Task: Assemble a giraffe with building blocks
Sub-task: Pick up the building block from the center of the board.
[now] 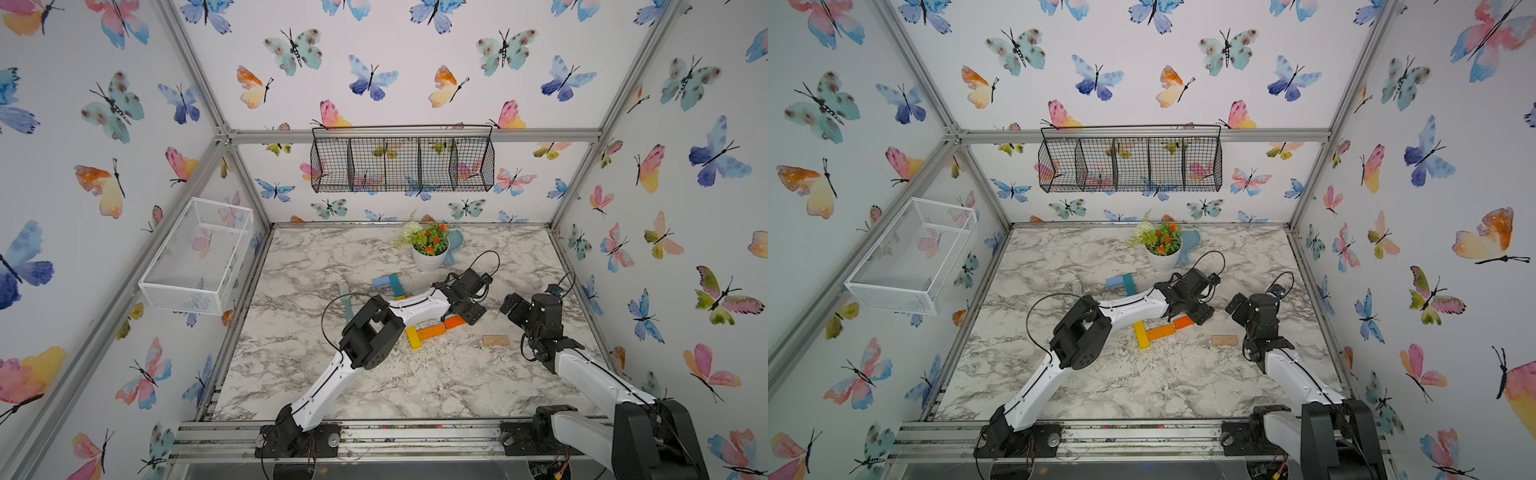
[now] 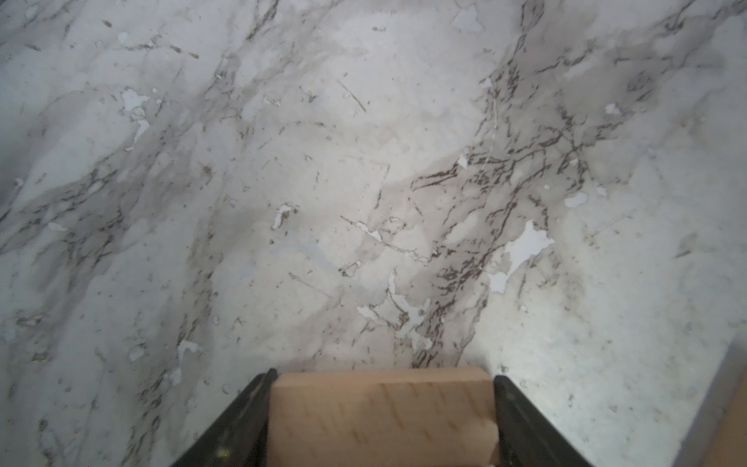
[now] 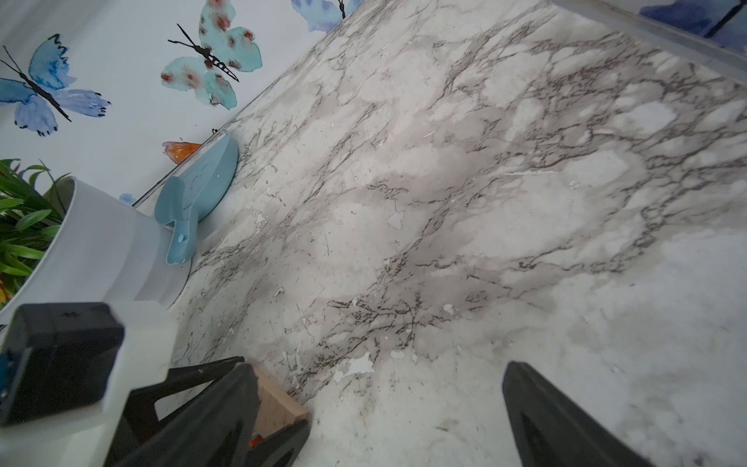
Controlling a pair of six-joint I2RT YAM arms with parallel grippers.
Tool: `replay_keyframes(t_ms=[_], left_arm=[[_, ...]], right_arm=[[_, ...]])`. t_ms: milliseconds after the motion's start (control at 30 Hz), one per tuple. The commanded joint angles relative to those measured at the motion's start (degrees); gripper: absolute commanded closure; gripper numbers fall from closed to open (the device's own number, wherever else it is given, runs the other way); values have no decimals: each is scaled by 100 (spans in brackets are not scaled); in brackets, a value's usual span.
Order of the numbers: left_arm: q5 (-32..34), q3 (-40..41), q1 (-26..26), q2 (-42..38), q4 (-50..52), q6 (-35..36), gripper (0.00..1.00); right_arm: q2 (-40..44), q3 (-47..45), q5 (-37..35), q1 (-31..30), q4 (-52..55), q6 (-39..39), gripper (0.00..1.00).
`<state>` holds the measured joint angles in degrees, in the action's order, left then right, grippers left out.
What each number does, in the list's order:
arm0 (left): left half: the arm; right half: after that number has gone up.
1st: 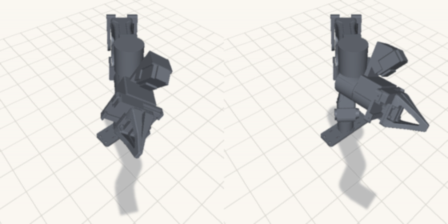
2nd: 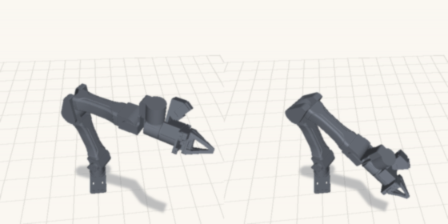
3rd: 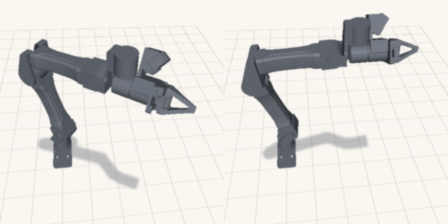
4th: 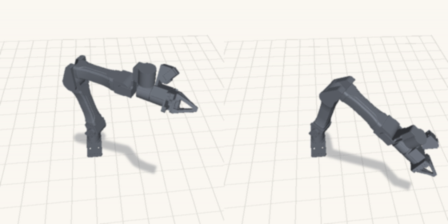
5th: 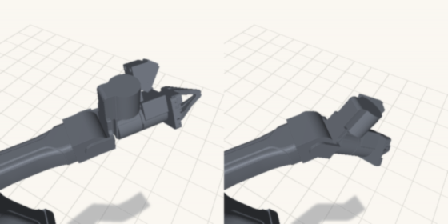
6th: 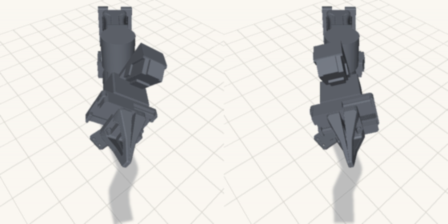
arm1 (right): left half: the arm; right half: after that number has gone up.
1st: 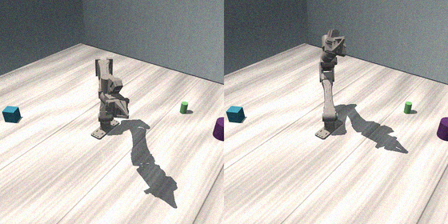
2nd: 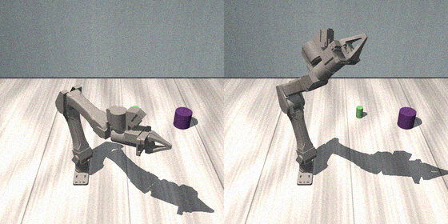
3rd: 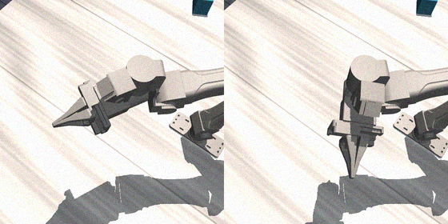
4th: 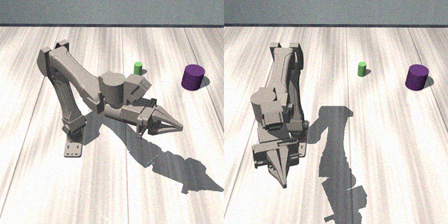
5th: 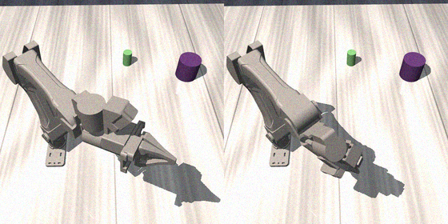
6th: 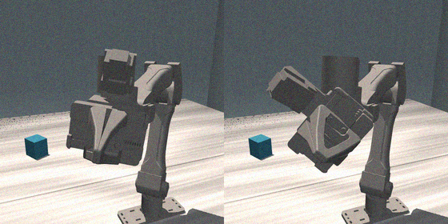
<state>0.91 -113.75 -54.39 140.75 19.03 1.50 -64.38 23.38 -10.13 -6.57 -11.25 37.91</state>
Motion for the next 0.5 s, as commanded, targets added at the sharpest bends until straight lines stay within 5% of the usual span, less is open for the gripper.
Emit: replay_keyframes(t_ms=[0, 333, 467], left_arm=[[-68, 125, 75, -158, 37, -59, 40], [-172, 399, 168, -933, -47, -393, 40], [-64, 1195, 165, -1640, -243, -568, 40]], right_arm=[[-62, 18, 37, -11, -62, -65, 0], [-103, 0, 11, -11, -97, -82, 0], [-47, -68, -19, -11, -149, -82, 0]])
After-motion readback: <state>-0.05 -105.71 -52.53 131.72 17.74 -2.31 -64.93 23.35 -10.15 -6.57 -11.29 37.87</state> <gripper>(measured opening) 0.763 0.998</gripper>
